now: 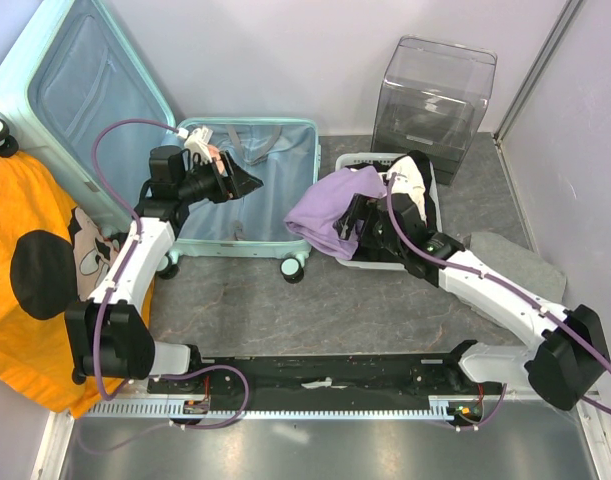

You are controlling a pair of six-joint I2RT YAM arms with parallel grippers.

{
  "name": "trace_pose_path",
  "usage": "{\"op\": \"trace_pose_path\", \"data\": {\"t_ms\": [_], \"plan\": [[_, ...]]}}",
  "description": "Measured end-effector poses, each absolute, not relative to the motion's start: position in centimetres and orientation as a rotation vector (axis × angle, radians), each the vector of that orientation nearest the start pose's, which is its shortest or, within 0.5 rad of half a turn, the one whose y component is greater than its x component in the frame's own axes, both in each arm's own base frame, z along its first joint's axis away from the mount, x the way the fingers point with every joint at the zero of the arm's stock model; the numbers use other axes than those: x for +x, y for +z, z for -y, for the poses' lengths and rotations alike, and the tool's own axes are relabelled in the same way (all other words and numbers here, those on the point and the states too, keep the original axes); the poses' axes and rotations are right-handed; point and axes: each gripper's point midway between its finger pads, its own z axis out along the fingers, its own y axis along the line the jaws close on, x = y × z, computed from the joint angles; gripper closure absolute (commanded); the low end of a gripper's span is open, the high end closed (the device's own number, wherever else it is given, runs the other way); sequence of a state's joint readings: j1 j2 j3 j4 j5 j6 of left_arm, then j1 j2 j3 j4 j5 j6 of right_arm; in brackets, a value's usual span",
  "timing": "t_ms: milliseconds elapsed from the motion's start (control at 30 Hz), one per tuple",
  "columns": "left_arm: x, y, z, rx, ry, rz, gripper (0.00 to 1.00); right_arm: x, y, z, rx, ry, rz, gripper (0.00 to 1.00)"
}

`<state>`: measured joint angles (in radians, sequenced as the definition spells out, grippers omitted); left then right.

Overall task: Open, take out, and arrange the luggage
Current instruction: Place the clothes in the bin.

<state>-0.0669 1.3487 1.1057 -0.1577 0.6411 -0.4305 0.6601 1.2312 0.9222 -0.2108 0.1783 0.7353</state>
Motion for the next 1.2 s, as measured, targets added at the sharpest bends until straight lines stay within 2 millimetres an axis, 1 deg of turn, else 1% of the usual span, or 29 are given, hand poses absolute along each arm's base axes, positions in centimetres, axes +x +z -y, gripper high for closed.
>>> {"op": "trace_pose_path", "data": {"t_ms": [100,167,300,367,433,533,733,800,867,1033,1167,1200], "plan": [[37.9,25.3,14.6,0.076,-0.967,-2.015,0.20,30.8,19.4,-22.8,0.167,0.633,-2.144,0.02],[37.9,25.1,14.8,0.079,-0.975,-2.020,0.20,31.4,19.6,-21.8,0.175,0.631,-2.144,0.02],[38.0,24.6,14.9,0.079,-0.985,-2.034,0.20,34.2,20.2,-18.5,0.248,0.618,-2.129,0.02],[38.0,24.4,15.0,0.082,-0.992,-2.039,0.20,35.5,19.8,-17.6,0.269,0.616,-2.136,0.02],[38.0,24.3,15.1,0.086,-1.000,-2.041,0.20,36.2,19.2,-17.6,0.271,0.641,-2.151,0.02],[38.0,24.2,15.1,0.085,-1.001,-2.043,0.20,37.0,18.2,-18.3,0.270,0.717,-2.171,0.02],[38.0,24.3,15.1,0.087,-1.000,-2.040,0.20,38.2,18.7,-19.4,0.297,0.854,-2.110,0.02],[38.0,24.3,15.1,0.087,-1.000,-2.040,0.20,38.4,18.4,-19.7,0.307,0.875,-2.105,0.02],[38.0,24.3,15.1,0.087,-1.001,-2.039,0.20,38.5,17.6,-19.8,0.327,0.885,-2.114,0.02],[38.0,24.3,15.3,0.092,-1.004,-2.040,0.20,37.4,14.6,-19.4,0.390,0.875,-2.174,0.03],[37.9,24.1,15.5,0.097,-1.008,-2.045,0.20,37.5,14.3,-19.5,0.409,0.894,-2.153,0.08],[37.9,24.1,15.6,0.097,-1.009,-2.046,0.20,37.4,14.2,-19.5,0.414,0.901,-2.146,0.12]]}}
